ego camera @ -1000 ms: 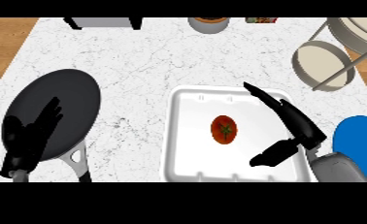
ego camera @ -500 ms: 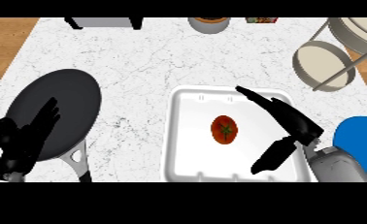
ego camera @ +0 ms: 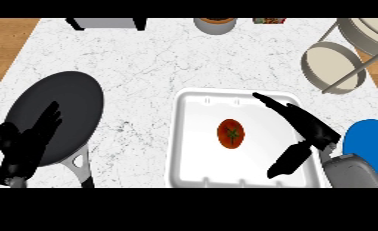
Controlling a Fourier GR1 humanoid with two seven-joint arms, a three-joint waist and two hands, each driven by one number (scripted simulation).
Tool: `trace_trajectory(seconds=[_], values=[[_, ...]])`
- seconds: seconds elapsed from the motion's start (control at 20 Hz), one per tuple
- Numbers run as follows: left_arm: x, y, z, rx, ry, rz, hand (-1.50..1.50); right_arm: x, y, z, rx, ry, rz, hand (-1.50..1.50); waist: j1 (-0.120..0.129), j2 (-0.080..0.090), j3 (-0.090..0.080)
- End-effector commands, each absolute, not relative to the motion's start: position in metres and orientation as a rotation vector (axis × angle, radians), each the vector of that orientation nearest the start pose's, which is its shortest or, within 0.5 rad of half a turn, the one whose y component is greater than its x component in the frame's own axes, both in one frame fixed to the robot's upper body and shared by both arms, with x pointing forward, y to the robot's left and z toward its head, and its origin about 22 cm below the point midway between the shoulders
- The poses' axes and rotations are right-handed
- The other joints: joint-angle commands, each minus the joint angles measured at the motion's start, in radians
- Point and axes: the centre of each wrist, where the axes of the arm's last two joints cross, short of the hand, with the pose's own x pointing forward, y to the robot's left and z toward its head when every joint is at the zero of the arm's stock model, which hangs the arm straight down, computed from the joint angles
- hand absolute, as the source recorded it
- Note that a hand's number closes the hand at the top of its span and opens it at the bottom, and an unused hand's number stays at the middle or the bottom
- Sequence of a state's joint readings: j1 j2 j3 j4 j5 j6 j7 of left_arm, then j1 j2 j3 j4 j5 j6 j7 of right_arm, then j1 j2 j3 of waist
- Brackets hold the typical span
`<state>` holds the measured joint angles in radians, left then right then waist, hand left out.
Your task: Pick the tomato from the tray and place it in the tiered basket
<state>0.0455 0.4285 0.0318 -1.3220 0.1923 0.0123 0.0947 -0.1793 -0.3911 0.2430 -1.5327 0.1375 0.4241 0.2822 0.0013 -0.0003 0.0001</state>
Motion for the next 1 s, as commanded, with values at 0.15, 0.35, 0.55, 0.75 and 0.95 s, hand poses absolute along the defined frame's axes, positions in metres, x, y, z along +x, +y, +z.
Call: trace_trajectory(seconds=[0.15,0.35,0.55,0.75,0.95], values=[[0.218,0.369,-0.006,0.269,-1.196,-0.076,0.00,0.282,-0.228,0.034,0.002,-1.164,0.959,-1.50,0.003,0.000,0.000],[0.221,0.358,0.007,0.268,-1.182,-0.081,0.00,0.279,-0.249,0.011,0.018,-1.170,0.942,-1.50,0.004,0.000,0.000],[0.221,0.348,0.001,0.277,-1.202,-0.065,0.00,0.281,-0.251,-0.007,0.025,-1.182,0.944,-1.50,0.003,0.000,0.000],[0.210,0.359,-0.015,0.283,-1.206,-0.070,0.00,0.285,-0.241,-0.014,0.039,-1.209,0.929,-1.50,0.003,0.000,0.000],[0.225,0.351,-0.027,0.260,-1.197,-0.065,0.00,0.296,-0.227,0.002,0.018,-1.206,0.946,-1.50,0.001,0.000,0.000]])
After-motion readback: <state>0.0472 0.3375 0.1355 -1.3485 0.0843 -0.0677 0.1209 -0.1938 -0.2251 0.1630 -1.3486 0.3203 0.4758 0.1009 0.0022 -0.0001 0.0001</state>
